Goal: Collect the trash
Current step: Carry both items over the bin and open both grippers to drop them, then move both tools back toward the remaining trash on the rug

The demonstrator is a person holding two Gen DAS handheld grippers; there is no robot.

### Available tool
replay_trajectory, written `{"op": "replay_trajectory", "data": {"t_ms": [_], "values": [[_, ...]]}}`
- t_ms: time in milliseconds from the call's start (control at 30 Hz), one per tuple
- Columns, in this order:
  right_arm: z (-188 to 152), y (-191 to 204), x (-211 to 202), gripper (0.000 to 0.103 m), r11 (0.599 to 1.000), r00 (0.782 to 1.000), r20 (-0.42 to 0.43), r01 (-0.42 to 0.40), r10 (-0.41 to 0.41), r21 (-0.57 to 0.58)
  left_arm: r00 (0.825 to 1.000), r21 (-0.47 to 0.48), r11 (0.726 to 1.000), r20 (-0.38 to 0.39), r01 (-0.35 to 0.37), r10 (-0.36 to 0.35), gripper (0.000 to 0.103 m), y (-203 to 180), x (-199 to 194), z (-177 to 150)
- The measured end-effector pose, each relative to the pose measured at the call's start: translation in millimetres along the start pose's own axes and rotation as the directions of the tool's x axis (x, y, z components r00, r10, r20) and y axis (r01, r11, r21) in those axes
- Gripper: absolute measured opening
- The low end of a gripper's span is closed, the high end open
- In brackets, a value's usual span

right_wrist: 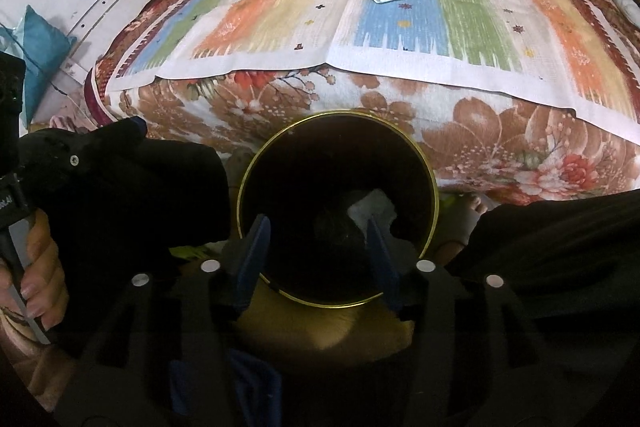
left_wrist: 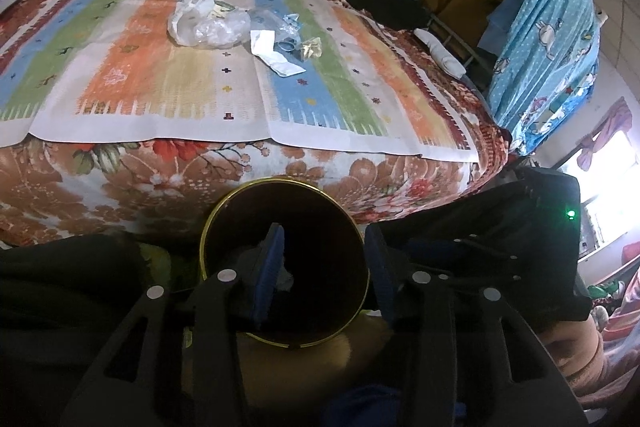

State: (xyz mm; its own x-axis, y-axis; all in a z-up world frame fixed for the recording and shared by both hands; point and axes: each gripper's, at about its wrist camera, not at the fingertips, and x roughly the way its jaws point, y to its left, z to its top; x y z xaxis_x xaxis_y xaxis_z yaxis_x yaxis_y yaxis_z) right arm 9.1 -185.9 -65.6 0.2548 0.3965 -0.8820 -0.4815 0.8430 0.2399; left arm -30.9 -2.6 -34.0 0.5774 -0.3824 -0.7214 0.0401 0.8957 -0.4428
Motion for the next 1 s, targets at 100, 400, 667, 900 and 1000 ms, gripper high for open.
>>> {"op": "replay_trajectory", "data": {"t_ms": [100,400,667,900,1000], "values": [[0.7,0.1,0.4,0.051,1.000,1.000,0.000,-0.001,0.001,-0.003,1.000,0.005,1.000,-0.003,-0.018,0.018,0.043,-0.9,1.2,0.5],[9.8,-1.0,-0.9,0.057,1.000,0.999,0.012,-0.031,0.031,0.002,0.997,0.002,0.997,0.008,-0.083,0.083,0.050,5.1,-0.4,12.7],[37.9,-4.1,-7.0,0.063,0.999,0.998,0.052,-0.038,0.039,-0.026,0.981,0.054,0.980,0.035,-0.192,0.191,0.055,2.5,1.0,36.7],[71.6,-11.8,-1.0,0.065,0.999,0.998,0.063,-0.012,0.014,-0.034,0.968,0.049,0.967,0.037,-0.249,0.247,0.058,11.5,4.4,65.1],[83.0,-11.2,0.9,0.070,0.999,0.998,0.063,-0.002,0.005,-0.048,0.964,0.057,0.962,0.038,-0.266,0.264,0.059,11.7,7.2,78.1]]}}
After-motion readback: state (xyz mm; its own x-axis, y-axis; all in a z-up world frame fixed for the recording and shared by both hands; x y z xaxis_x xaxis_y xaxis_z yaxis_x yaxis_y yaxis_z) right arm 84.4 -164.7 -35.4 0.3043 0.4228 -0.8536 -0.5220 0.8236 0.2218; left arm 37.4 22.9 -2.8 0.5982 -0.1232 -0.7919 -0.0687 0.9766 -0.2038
